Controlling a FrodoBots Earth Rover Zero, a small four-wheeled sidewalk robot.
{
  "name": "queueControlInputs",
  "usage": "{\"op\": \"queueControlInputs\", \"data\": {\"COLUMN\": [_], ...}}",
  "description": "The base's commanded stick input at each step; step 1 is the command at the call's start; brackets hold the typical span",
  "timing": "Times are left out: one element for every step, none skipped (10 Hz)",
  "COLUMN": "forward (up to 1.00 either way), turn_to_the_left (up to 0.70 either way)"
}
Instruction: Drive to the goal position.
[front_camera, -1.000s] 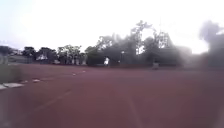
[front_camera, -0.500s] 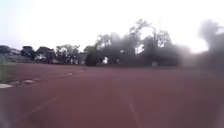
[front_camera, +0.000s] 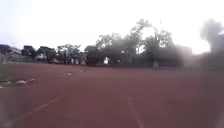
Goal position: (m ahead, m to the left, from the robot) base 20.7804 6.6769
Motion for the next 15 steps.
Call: {"op": "queueControlInputs", "data": {"forward": [0.7, 0.7, 0.7, 0.7, 0.7, 0.7, 0.7, 0.7, 0.7, 0.7, 0.7, 0.7, 0.7, 0.7, 0.7], "turn_to_the_left": [0.0, 0.0, -0.02, 0.0, 0.0, 0.0, 0.0, 0.0, 0.0, -0.02, -0.04, -0.01, 0.0, 0.0, 0.0]}}
